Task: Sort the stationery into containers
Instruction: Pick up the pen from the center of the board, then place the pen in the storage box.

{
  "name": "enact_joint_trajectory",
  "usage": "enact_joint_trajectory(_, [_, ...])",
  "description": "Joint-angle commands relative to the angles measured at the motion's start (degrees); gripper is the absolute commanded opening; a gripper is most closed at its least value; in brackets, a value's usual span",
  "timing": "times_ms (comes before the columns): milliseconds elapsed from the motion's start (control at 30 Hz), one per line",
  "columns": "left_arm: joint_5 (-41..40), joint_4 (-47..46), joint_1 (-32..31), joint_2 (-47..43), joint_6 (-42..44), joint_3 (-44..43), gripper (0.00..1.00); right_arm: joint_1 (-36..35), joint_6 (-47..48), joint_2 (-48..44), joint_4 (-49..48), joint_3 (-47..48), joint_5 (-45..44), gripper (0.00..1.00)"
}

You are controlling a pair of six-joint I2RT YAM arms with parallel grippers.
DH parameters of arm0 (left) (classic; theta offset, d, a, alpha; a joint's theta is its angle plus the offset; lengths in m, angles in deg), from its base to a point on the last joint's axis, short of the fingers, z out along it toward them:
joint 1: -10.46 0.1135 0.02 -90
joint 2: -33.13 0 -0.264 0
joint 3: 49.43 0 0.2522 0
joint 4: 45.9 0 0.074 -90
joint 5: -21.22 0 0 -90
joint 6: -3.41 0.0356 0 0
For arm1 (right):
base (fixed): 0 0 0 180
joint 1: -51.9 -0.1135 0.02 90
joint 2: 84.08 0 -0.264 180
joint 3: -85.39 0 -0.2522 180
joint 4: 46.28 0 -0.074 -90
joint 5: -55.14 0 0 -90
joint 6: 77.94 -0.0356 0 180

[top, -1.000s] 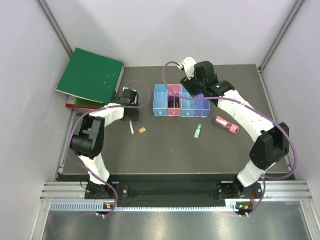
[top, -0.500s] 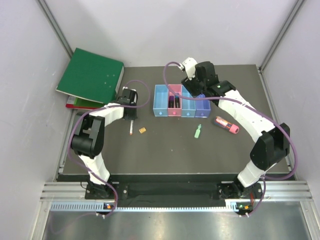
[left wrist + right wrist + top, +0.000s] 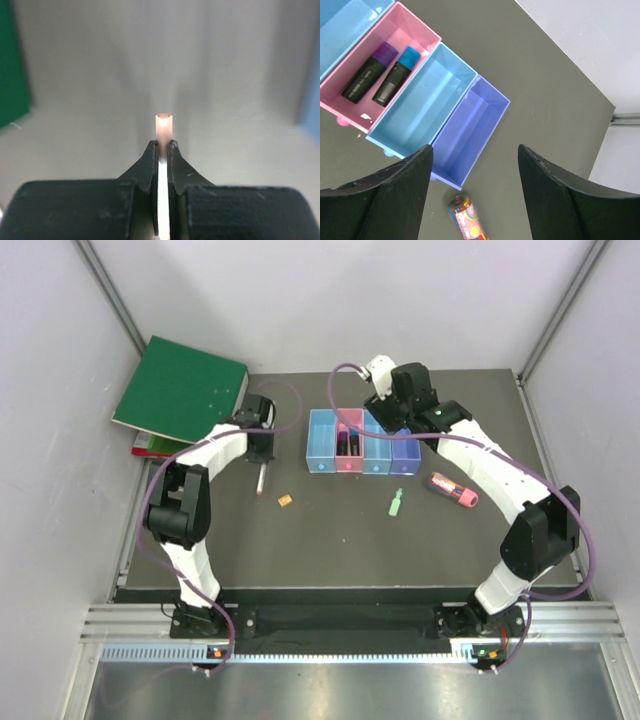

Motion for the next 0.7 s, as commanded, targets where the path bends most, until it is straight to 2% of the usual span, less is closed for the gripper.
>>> enact_joint_trajectory(0, [3.26, 4.53, 0.2, -0.28, 2.13, -11.43, 0.0, 2.04, -0.33, -3.27, -2.03, 0.63, -2.92, 0.68])
enact_joint_trajectory(233, [9.5, 8.06, 0.02, 1.48, 0.65, -23.64, 0.0, 6.18, -2.88, -1.78, -2.48, 0.01, -4.41, 0.69])
enact_joint_trajectory(433, [19.25, 1.39, -0.68, 4.9, -3.48, -26.99, 0.0, 7.68, -2.88, -1.16, -3.0, -0.34, -5.03, 0.69])
enact_joint_trajectory(667, [22.78, -1.61, -3.76, 14.04, -5.68, -35.07, 0.0, 7.85, -2.62, -1.52, -3.09, -0.69, -5.47, 0.69])
